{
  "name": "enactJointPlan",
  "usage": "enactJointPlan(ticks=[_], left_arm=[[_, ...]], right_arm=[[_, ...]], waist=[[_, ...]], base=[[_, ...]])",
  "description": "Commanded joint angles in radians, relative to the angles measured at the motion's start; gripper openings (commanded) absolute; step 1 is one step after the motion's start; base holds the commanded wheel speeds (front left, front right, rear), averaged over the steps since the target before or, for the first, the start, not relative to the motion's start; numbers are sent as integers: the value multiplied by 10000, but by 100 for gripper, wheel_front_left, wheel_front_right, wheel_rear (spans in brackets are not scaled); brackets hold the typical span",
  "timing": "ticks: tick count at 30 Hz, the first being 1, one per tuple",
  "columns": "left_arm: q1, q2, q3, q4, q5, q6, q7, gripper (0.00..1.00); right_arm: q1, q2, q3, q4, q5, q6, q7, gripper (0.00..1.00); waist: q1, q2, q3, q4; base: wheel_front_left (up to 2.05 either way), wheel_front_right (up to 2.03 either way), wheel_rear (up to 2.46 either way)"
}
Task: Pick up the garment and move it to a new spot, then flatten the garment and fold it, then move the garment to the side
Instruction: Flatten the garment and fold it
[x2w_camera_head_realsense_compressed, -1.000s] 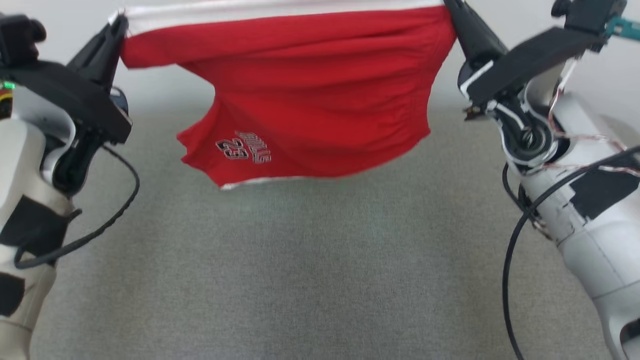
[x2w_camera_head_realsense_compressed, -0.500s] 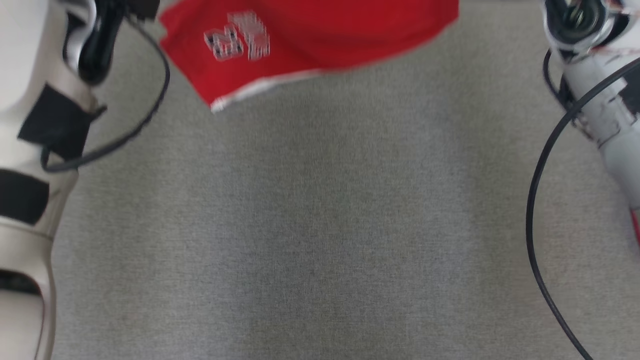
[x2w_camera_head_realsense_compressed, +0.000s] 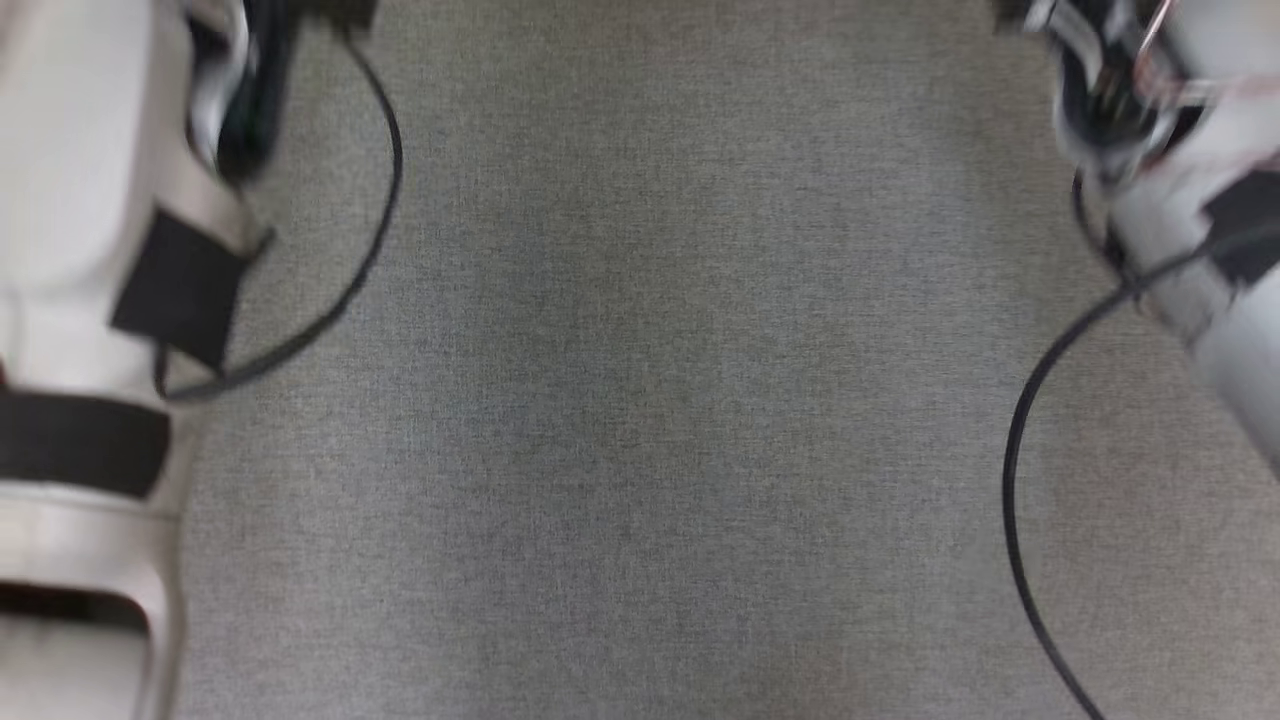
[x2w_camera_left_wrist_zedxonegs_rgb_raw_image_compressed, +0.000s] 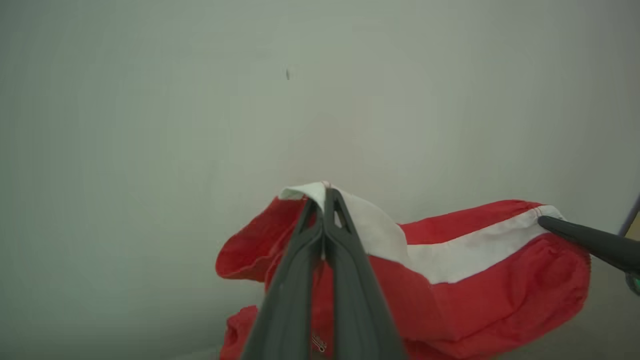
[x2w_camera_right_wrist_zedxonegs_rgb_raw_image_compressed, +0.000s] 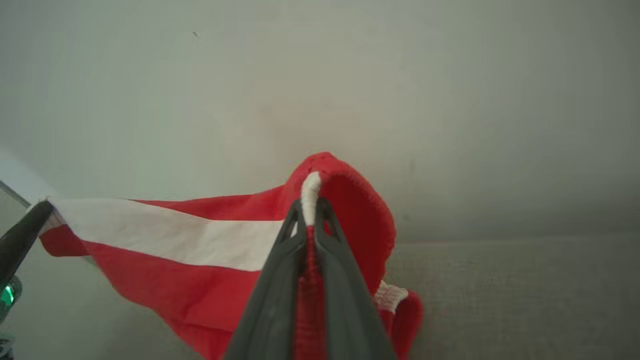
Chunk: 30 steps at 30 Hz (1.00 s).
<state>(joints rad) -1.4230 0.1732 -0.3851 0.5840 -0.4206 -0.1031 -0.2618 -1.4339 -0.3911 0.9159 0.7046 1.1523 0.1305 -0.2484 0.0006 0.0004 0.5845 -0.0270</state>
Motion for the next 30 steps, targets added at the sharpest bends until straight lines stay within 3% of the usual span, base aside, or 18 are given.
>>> enactJointPlan(ticks=[1, 6, 8, 16, 21, 30], left_arm=[[748, -105, 403, -118, -84, -137, -37, 0], [2243, -241, 831, -277, -349, -250, -36, 0], [2839, -227, 582, -423, -584, -263, -35, 0], [5850, 361, 437, -1160, -2393, -267, -38, 0], [7442, 502, 899, -1618, -3028, -268, -36, 0], [9427, 922, 682, -1887, -3856, -267, -38, 0]], right_arm=[[534, -333, 489, -512, 519, 3, 60, 0], [1605, -959, 1441, -1556, 1503, 3, 241, 0], [1979, -1268, 1834, -2080, 1904, 3, 250, 0], [3757, -2354, 2621, -4076, 3132, 3, -95, 0], [4979, -2559, 2665, -4670, 3378, 3, -167, 0], [6744, -2896, 2645, -5039, 3449, 3, -170, 0]], waist=[[-6, -4, 123, 87], [-6, -4, -93, 136], [-6, -4, -233, 159], [-6, -4, -1495, 69], [-6, -4, -2428, -16], [-6, -4, -3673, 6]], base=[[0, 0, 0], [0, 0, 0], [0, 0, 0], [0, 0, 0], [0, 0, 0], [0, 0, 0]])
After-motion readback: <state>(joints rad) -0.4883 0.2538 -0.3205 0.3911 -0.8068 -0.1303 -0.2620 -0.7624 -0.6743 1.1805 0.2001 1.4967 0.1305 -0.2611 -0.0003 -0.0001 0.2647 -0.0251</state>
